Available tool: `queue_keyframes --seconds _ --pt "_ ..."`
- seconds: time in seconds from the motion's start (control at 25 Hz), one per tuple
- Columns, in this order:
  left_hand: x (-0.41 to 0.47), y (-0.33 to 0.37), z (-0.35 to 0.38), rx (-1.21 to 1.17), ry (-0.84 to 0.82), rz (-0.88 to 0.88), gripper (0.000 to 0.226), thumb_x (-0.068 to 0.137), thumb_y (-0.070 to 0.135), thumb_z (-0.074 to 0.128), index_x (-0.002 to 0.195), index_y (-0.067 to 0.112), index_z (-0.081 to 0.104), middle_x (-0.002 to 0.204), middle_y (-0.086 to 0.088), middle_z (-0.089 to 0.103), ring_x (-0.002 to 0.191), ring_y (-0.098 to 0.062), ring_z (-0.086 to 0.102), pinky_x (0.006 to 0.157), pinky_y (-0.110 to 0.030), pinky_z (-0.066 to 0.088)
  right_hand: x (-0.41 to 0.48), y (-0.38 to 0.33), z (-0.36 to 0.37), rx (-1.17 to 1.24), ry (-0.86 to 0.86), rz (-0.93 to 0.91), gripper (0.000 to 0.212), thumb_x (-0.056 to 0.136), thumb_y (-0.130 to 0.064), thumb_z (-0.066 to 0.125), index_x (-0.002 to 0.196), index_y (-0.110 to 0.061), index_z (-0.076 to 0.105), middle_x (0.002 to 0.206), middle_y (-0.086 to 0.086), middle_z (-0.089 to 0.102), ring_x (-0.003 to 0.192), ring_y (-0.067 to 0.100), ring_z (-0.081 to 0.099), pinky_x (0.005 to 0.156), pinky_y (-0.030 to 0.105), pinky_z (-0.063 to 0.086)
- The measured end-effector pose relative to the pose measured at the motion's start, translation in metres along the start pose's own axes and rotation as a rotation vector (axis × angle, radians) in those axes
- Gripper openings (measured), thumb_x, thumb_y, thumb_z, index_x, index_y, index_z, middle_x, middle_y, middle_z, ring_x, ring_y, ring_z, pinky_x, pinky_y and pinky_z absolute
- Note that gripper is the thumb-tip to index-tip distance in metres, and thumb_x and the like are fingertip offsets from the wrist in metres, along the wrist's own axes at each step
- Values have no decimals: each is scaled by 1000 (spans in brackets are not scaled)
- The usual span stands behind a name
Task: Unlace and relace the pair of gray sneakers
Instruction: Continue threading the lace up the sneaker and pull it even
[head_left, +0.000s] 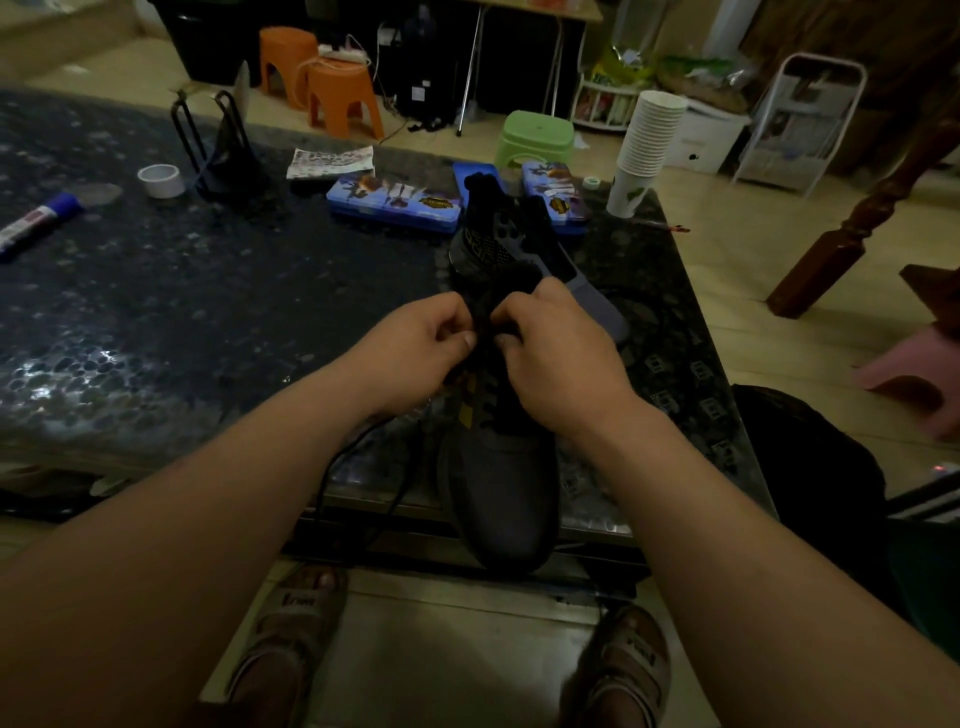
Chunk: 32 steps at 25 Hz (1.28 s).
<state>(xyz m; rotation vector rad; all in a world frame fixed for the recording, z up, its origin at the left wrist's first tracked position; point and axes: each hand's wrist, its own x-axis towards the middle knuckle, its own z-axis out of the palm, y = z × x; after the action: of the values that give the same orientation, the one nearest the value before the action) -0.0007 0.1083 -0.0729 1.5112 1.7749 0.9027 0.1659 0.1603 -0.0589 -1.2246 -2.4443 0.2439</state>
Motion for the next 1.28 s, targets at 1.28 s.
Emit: queue_keyframes --seconds 1.28 --pt "-6 -21 -29 -355 389 -347 27 96 22 67 72 17 55 68 -5 60 59 -15 59 60 -24 48 0 18 -37 798 66 355 12 99 -12 65 105 -20 71 94 2 74 69 8 65 69 25 54"
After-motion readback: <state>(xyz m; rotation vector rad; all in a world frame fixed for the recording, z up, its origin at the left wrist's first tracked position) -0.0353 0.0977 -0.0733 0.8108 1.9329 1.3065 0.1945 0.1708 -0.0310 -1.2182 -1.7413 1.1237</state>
